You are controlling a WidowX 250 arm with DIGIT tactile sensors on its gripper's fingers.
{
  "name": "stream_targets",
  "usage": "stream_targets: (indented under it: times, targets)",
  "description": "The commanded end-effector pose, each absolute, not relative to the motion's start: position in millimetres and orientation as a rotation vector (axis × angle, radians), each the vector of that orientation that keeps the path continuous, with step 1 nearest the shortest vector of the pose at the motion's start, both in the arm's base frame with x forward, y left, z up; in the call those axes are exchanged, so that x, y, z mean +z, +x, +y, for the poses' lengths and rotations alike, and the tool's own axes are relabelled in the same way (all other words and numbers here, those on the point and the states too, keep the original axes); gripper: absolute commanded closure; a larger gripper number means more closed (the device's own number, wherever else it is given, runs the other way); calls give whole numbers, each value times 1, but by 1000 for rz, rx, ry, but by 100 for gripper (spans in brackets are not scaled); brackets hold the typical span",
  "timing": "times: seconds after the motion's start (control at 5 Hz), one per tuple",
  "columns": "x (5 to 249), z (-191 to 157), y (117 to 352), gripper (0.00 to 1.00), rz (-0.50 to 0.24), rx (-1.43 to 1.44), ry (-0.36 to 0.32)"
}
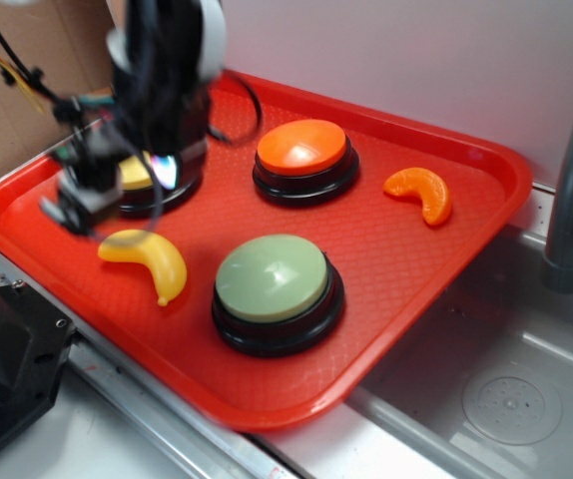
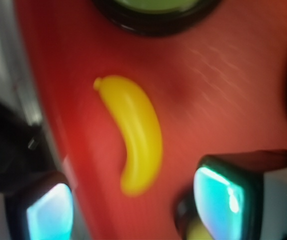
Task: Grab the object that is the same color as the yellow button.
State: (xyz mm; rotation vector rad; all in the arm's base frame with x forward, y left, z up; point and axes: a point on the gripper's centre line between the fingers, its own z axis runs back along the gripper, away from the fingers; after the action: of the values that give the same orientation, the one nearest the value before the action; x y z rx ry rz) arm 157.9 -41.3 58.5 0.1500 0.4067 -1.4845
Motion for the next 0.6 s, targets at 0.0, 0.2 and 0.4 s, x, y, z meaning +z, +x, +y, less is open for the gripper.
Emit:
stream_targets:
  times: [0.0,0.2,0.4]
  targets:
    - [25,-44,145,0,382,-1454,205]
    - [23,-39,143,0,342,-1400,221]
    - [22,-24,144,100,365,-1336,191]
